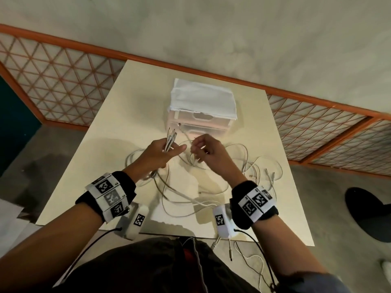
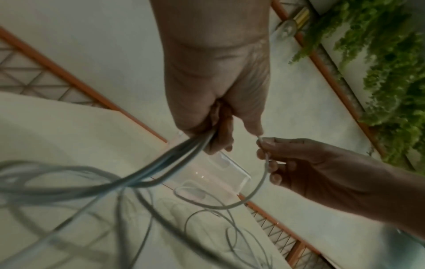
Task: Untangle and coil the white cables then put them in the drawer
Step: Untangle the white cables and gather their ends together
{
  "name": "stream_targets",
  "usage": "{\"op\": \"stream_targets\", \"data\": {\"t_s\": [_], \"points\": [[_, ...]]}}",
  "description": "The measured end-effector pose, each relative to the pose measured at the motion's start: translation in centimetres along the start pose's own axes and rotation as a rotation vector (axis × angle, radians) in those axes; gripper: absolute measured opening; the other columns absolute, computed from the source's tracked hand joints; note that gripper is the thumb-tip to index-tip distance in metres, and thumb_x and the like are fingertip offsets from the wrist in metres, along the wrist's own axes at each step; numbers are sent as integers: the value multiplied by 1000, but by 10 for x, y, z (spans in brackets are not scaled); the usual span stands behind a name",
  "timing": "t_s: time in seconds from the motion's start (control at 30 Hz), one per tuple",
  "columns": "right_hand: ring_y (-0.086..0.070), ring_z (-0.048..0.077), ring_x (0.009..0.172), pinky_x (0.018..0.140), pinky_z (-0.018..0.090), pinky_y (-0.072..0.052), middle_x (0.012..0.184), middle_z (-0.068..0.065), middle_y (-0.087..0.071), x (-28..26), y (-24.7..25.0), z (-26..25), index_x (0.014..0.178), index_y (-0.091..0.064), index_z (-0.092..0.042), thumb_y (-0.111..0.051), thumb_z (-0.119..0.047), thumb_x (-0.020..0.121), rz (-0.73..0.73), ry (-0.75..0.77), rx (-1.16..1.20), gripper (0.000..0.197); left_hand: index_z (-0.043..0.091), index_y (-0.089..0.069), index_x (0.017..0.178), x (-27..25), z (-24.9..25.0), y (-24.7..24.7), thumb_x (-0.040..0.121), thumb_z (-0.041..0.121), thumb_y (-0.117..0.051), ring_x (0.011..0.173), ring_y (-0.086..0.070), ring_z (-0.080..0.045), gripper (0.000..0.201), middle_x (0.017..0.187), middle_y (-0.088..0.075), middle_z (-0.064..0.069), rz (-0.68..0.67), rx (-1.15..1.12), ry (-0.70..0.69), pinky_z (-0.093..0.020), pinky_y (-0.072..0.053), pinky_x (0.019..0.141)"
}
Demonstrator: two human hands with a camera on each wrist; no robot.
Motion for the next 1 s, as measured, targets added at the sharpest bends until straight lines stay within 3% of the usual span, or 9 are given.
{"op": "stream_targets", "data": {"t_s": [0.2,0.27,0.4,0.5,0.6,0.73,0.87,0.93,1.0], "points": [[-58,14,68,65,16,-43,75,-6,-62,3,-40,-8,93,-55,-15,-64,-13,88,-102,28,-54,11,14,-51,74,7,7,1,99,34,-44,41,-38,-3,33,56,-37,1,97,-267,-22,-23,-36,49],[-59,13,72,71,21,-43,73,-7,-63,1,-51,-5,94,-53,-15,-57,-21,93,-190,1,-10,7,16,-47,73,8,14,10,101,35,-36,42,-40,-1,36,59,-38,1,177,-230,-74,-18,-38,48],[-57,10,72,80,29,-46,68,-7,-60,-10,-60,23,74,-55,-30,-37,-36,101,-386,-3,-172,33,19,-41,74,11,26,44,103,35,-29,52,-51,-3,35,65,-45,2,414,-357,-121,-17,-45,49],[-50,3,61,70,15,-41,63,-6,-53,-18,-41,53,75,-57,-24,-37,-30,102,-401,-52,-247,34,20,-32,74,12,29,71,102,38,-28,39,-36,-3,34,50,-33,11,533,-510,-164,-23,-46,45],[-49,6,61,66,15,-38,64,-6,-52,-16,-13,80,79,-58,-20,-40,-31,101,-391,-105,-390,30,21,-29,71,10,29,82,102,39,-28,40,-29,-3,36,44,-30,13,576,-461,-197,-20,-38,38],[-51,8,58,69,22,-38,59,-9,-54,-1,10,74,79,-62,-18,-44,-29,99,-339,-31,-549,29,24,-37,70,8,36,64,100,34,-42,41,-29,-5,32,52,-34,9,470,-199,-277,-26,-30,43],[-46,5,47,58,26,-40,52,-9,-48,15,8,12,78,-62,-11,-52,-23,96,-201,143,-467,24,21,-51,75,13,29,21,81,29,-73,42,-33,-2,25,49,-40,10,145,37,-244,-18,-28,47],[-46,5,45,54,18,-38,52,-12,-46,21,7,-21,81,-61,-8,-50,-20,97,-135,200,-333,24,23,-61,85,12,25,5,80,35,-73,50,-42,-3,18,51,-52,13,33,37,-257,-19,-33,53],[-43,3,45,54,16,-37,52,-9,-43,25,8,-38,81,-58,-12,-45,-19,99,-101,197,-205,24,25,-62,83,11,30,1,90,30,-62,55,-49,4,9,59,-61,23,25,76,-291,-15,-37,58]]}}
Point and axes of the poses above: each hand's wrist, its own x-axis towards the middle knuckle, its own y-axis out of the back of the hand, z = x × y, the point moved 6 cm from there along x, towards the middle knuckle
